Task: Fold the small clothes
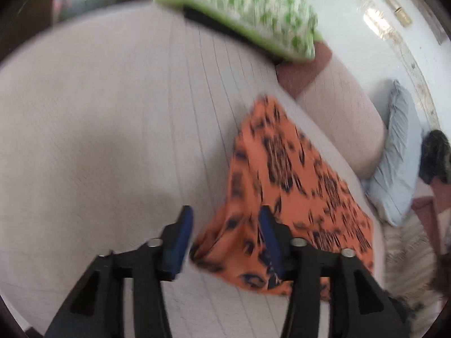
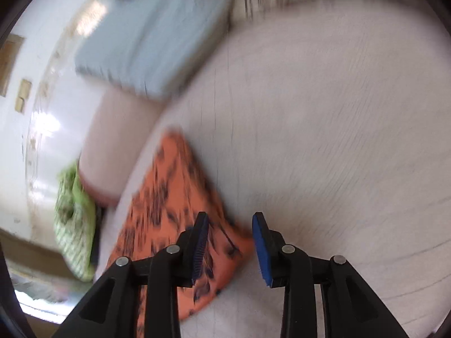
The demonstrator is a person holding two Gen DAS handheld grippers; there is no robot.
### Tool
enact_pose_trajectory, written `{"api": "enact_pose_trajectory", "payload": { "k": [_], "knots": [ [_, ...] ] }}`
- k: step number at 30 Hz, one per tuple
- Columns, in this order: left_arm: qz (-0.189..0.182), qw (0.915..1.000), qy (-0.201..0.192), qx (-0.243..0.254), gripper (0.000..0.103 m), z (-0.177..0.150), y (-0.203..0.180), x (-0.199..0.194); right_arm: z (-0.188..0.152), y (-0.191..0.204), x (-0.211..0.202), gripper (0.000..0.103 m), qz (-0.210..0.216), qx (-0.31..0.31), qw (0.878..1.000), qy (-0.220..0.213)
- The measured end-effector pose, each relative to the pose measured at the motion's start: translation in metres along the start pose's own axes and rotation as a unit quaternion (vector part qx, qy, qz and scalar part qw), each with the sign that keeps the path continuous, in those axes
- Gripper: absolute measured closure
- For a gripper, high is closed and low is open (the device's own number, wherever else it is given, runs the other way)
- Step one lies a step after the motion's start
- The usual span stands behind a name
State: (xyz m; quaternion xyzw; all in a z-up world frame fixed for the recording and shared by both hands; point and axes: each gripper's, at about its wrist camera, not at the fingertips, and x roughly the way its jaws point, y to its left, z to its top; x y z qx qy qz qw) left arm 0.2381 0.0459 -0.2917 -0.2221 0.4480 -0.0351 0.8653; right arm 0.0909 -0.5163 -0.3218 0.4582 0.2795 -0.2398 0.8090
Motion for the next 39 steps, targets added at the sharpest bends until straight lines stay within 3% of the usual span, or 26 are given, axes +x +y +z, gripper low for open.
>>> {"api": "enact_pose_trajectory", "payload": {
  "k": [2, 5, 10, 14, 16, 18, 20, 22, 25, 26, 28, 31, 33, 34, 36, 39],
  "knots": [
    [0.038, 0.9971, -0.064, 0.018, 0.041, 0.007, -0.004, -0.02, -0.003, 0.021, -0.012, 0.066, 0.004, -0.062, 0.997, -0.042],
    [0.028, 0.9949, -0.081, 0.054, 0.04, 0.008, -0.025, -0.025, -0.027, 0.066, -0.001, 0.066, 0.056, -0.159, 0.986, -0.006],
    [-0.014, 0.9897, 0.01, 0.142, 0.04, -0.013, -0.065, 0.011, -0.089, 0.131, 0.024, 0.066, 0.106, -0.299, 0.946, 0.07],
    [0.017, 0.9803, 0.095, 0.172, 0.04, -0.034, -0.072, 0.055, -0.135, 0.149, 0.047, 0.065, 0.11, -0.35, 0.92, 0.138],
    [0.025, 0.9758, 0.101, 0.192, 0.04, -0.038, -0.07, 0.062, -0.156, 0.148, 0.07, 0.065, 0.085, -0.382, 0.901, 0.186],
    [0.023, 0.9731, 0.105, 0.204, 0.04, -0.035, -0.071, 0.06, -0.161, 0.147, 0.071, 0.065, 0.081, -0.415, 0.89, 0.172],
    [0.003, 0.9781, 0.101, 0.182, 0.04, -0.027, -0.067, 0.053, -0.154, 0.15, 0.07, 0.065, 0.082, -0.401, 0.893, 0.187],
    [-0.019, 0.9798, 0.084, 0.18, 0.04, -0.022, -0.073, 0.045, -0.141, 0.15, 0.066, 0.065, 0.113, -0.362, 0.907, 0.18],
    [-0.034, 0.9707, 0.078, 0.225, 0.032, -0.027, -0.093, 0.042, -0.144, 0.157, 0.068, 0.065, 0.128, -0.366, 0.904, 0.18],
    [-0.025, 0.9683, 0.087, 0.233, 0.023, -0.029, -0.096, 0.049, -0.15, 0.162, 0.073, 0.065, 0.124, -0.372, 0.9, 0.189],
    [0.022, 0.9613, 0.129, 0.243, 0.019, -0.036, -0.093, 0.073, -0.161, 0.167, 0.09, 0.065, 0.095, -0.393, 0.89, 0.209],
    [0.041, 0.9492, 0.115, 0.29, 0.01, -0.044, -0.104, 0.076, -0.151, 0.176, 0.095, 0.066, 0.097, -0.394, 0.892, 0.2],
    [0.049, 0.9342, 0.131, 0.328, 0.0, -0.052, -0.11, 0.081, -0.132, 0.176, 0.102, 0.066, 0.091, -0.374, 0.905, 0.183],
    [0.057, 0.927, 0.128, 0.348, 0.0, -0.057, -0.111, 0.083, -0.124, 0.177, 0.108, 0.066, 0.074, -0.367, 0.911, 0.171],
    [0.057, 0.9265, 0.121, 0.352, 0.0, -0.058, -0.11, 0.081, -0.095, 0.164, 0.126, 0.066, 0.021, -0.33, 0.932, 0.146],
    [0.051, 0.9288, 0.132, 0.342, 0.0, -0.054, -0.111, 0.084, -0.061, 0.134, 0.146, 0.069, 0.029, -0.242, 0.956, 0.163]
  ]
}}
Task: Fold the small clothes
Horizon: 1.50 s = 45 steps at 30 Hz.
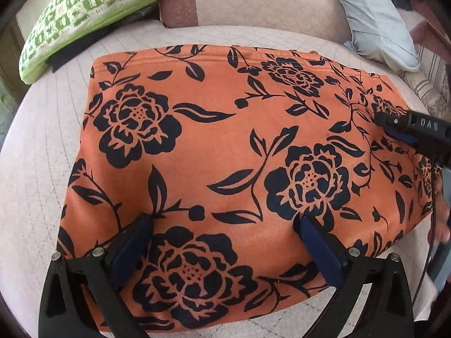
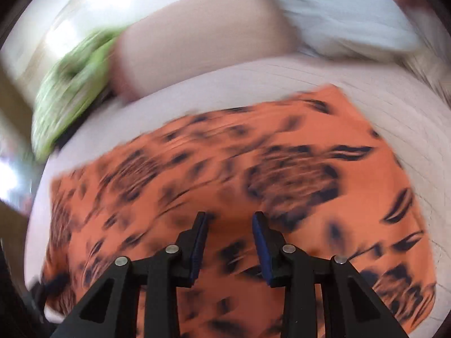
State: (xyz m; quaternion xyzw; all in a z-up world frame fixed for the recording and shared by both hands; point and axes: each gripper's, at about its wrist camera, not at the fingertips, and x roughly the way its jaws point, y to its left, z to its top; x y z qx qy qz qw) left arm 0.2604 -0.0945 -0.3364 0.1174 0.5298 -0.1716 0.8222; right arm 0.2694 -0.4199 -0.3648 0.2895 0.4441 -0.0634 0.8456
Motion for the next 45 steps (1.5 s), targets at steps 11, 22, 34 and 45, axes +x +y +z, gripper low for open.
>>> {"api": "enact_pose_trajectory", "payload": {
  "k": [11, 22, 34, 45],
  "knots": [
    [-0.009, 0.9986, -0.033, 0.041, 0.0, -0.018, -0.003, 0.0, -0.026, 0.068, 0.018, 0.065, -0.004, -0.104, 0.994, 0.026],
    [0.025, 0.9819, -0.082, -0.169, 0.0, -0.049, 0.068, -0.085, -0.034, 0.068, -0.031, 0.065, 0.027, -0.079, 0.996, -0.016],
    [-0.025, 0.9414, -0.065, -0.33, 0.0, -0.113, 0.108, -0.064, -0.074, 0.106, -0.047, 0.065, 0.066, -0.123, 0.99, -0.002],
    [-0.061, 0.9222, -0.105, -0.367, 0.072, -0.076, 0.113, -0.034, -0.07, 0.088, -0.04, 0.067, 0.101, -0.123, 0.987, -0.002]
  ]
}}
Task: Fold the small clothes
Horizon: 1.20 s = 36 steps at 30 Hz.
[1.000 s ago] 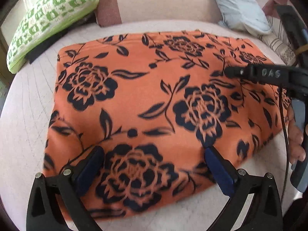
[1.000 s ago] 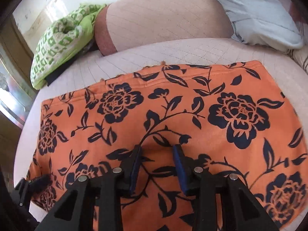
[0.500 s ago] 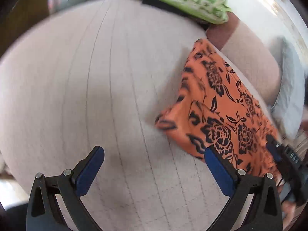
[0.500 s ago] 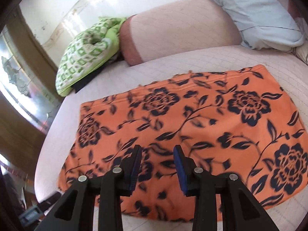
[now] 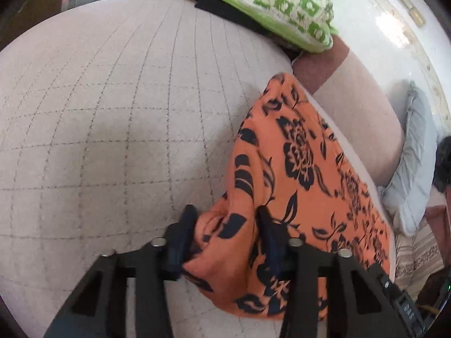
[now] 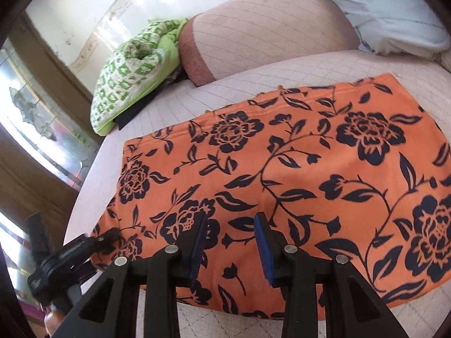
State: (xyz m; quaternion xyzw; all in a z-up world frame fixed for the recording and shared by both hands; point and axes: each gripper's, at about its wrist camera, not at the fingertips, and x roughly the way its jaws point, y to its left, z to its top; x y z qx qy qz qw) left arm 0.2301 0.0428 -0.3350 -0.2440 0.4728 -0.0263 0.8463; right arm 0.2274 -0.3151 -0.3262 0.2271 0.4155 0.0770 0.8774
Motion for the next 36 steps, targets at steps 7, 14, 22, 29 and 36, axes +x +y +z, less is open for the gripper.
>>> {"api": "enact_pose_trajectory", "payload": {
  "k": [7, 14, 22, 29, 36],
  "knots": [
    [0.02, 0.9982, -0.019, 0.054, 0.077, 0.002, -0.028, 0.003, -0.019, 0.009, 0.032, 0.068, -0.016, -0.048, 0.998, 0.043],
    [-0.018, 0.9923, -0.051, 0.112, 0.078, 0.01, -0.077, -0.041, -0.009, -0.021, 0.004, 0.07, 0.019, 0.042, 0.998, 0.049],
    [-0.037, 0.9738, -0.059, 0.216, 0.078, -0.027, -0.194, -0.074, 0.009, -0.085, -0.053, 0.069, 0.008, 0.158, 0.987, -0.02],
    [-0.06, 0.9589, -0.023, 0.276, 0.079, -0.111, -0.298, -0.042, 0.023, -0.145, -0.12, 0.069, -0.035, 0.193, 0.975, -0.1],
    [-0.105, 0.9312, 0.08, 0.34, 0.078, -0.194, -0.356, 0.034, 0.02, -0.21, -0.165, 0.068, -0.065, 0.256, 0.956, -0.13]
  ]
}}
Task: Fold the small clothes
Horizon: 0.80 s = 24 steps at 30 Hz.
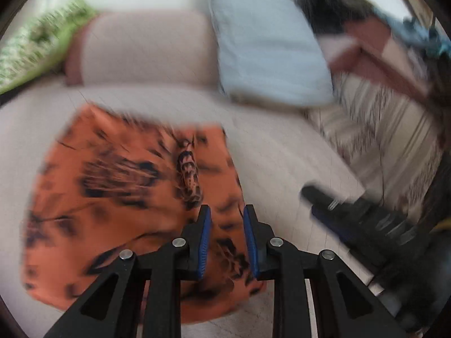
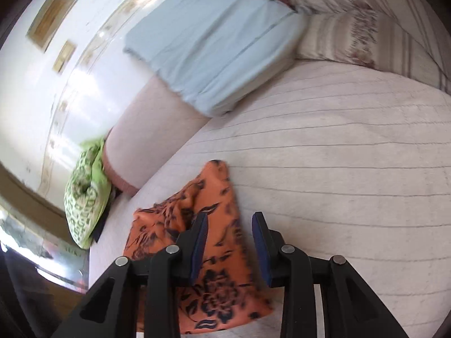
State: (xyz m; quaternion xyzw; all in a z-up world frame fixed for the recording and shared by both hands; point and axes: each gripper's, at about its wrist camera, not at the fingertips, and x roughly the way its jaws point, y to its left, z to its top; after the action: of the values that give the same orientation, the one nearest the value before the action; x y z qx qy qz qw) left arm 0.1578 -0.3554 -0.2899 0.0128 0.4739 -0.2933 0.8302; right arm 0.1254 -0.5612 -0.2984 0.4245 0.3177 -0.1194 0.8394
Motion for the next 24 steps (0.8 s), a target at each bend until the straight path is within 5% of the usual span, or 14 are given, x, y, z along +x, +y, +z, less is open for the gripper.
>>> {"api": "enact_pose_trajectory", "payload": {
  "k": [2, 4, 5, 6, 8, 11, 15, 18, 24],
  "knots": [
    [-0.042, 0.9986, 0.029, -0.009, 0.079, -0.005, 0.01, -0.005, 0.005, -0.008, -0.001, 0.065, 0.02, 0.02, 1.0, 0.008],
    [-0.05, 0.9984, 0.012, 0.021, 0.076, -0.005, 0.016, -0.034, 0.008, -0.01, 0.005, 0.065, 0.08, 0.04, 0.996, 0.03],
    [-0.045, 0.998, -0.008, 0.043, 0.066, -0.006, 0.018, -0.05, 0.007, -0.011, 0.008, 0.065, 0.105, 0.048, 0.992, 0.04],
    [-0.033, 0.9968, -0.034, 0.064, 0.045, -0.005, 0.021, -0.068, 0.007, -0.009, 0.013, 0.063, 0.134, 0.062, 0.987, 0.054],
    [0.01, 0.9905, -0.106, 0.087, 0.018, -0.005, 0.039, -0.108, 0.003, -0.004, 0.022, 0.037, 0.175, 0.083, 0.978, 0.073],
    [0.063, 0.9833, -0.152, 0.077, 0.016, -0.005, 0.077, -0.137, -0.008, 0.008, 0.037, 0.033, 0.201, 0.08, 0.97, 0.112],
    [0.107, 0.9877, -0.113, 0.011, 0.016, -0.003, 0.14, -0.121, -0.026, 0.021, 0.057, 0.033, 0.176, 0.059, 0.972, 0.143],
    [0.105, 0.9898, -0.09, -0.035, 0.016, -0.009, 0.177, -0.106, -0.035, 0.022, 0.066, 0.033, 0.162, 0.054, 0.974, 0.146],
    [0.088, 0.9948, -0.03, -0.041, 0.016, -0.018, 0.196, -0.062, -0.036, 0.031, 0.089, 0.033, 0.11, 0.036, 0.983, 0.141]
  ]
}}
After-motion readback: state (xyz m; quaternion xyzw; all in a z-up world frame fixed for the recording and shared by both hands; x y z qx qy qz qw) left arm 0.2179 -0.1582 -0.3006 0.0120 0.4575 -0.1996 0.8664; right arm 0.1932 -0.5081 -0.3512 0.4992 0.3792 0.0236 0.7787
